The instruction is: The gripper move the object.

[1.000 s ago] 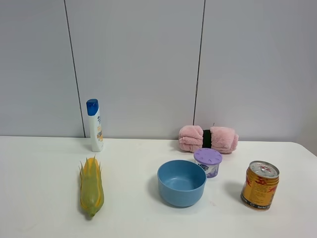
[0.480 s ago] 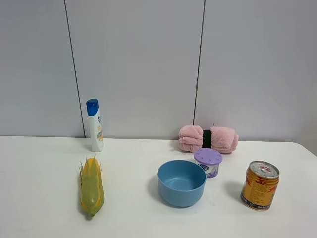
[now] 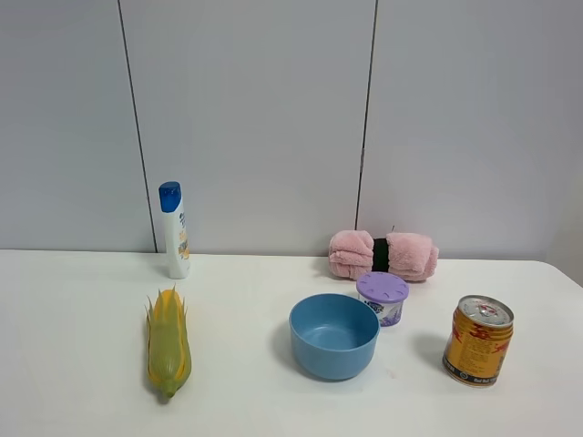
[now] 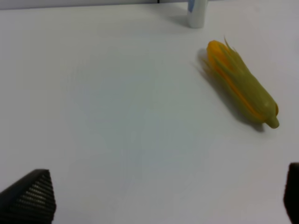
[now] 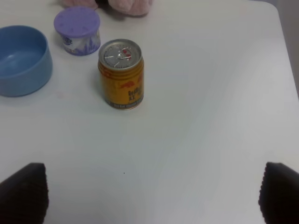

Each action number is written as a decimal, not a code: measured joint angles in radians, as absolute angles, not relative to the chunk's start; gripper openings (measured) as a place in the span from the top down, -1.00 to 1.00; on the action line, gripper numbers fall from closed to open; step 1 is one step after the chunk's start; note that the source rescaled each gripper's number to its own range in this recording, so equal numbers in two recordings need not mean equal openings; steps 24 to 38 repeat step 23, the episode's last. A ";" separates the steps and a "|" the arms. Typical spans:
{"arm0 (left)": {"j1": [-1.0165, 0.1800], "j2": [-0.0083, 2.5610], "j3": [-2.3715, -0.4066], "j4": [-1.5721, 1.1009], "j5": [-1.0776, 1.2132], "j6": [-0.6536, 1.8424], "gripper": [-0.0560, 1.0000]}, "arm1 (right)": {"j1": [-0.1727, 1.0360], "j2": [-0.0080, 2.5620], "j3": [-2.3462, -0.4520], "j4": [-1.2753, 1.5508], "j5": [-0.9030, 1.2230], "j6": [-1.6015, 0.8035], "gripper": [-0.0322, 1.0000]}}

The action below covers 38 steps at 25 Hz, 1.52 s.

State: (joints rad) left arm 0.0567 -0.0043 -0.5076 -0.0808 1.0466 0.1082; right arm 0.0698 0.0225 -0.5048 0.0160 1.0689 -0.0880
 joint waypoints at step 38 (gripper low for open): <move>0.057 -0.004 -0.508 -0.084 1.047 0.105 -1.00 | 0.070 0.023 -0.505 0.016 1.069 -0.088 -1.00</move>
